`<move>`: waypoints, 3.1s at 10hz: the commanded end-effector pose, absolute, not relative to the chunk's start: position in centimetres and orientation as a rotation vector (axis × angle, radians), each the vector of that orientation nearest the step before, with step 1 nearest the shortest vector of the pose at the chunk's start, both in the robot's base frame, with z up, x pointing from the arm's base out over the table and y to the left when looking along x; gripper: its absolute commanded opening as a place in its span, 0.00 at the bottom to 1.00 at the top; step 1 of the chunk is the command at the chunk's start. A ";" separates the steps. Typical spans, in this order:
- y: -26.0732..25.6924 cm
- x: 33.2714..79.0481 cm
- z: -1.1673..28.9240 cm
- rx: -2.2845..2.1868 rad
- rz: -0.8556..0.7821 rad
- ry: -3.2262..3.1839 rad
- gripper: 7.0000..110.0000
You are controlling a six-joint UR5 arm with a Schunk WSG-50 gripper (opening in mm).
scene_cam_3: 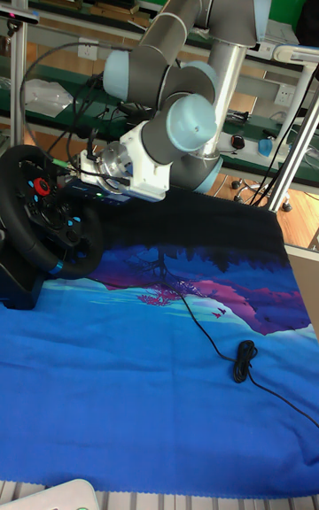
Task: Rotate the steering wheel 90 degrees counterclockwise
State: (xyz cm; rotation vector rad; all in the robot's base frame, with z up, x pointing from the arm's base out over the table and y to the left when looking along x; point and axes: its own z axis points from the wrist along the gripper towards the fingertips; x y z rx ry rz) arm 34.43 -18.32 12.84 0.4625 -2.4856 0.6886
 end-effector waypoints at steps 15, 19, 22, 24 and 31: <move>-18.9 34.7 13.8 0.422 0.693 -2.415 0.00; -19.3 33.9 14.8 0.394 0.715 -2.378 0.00; -19.8 33.8 15.5 0.369 0.761 -2.354 0.00; -19.6 33.8 16.0 0.357 0.778 -2.343 0.00; -18.8 34.6 14.5 0.313 0.806 -2.342 0.00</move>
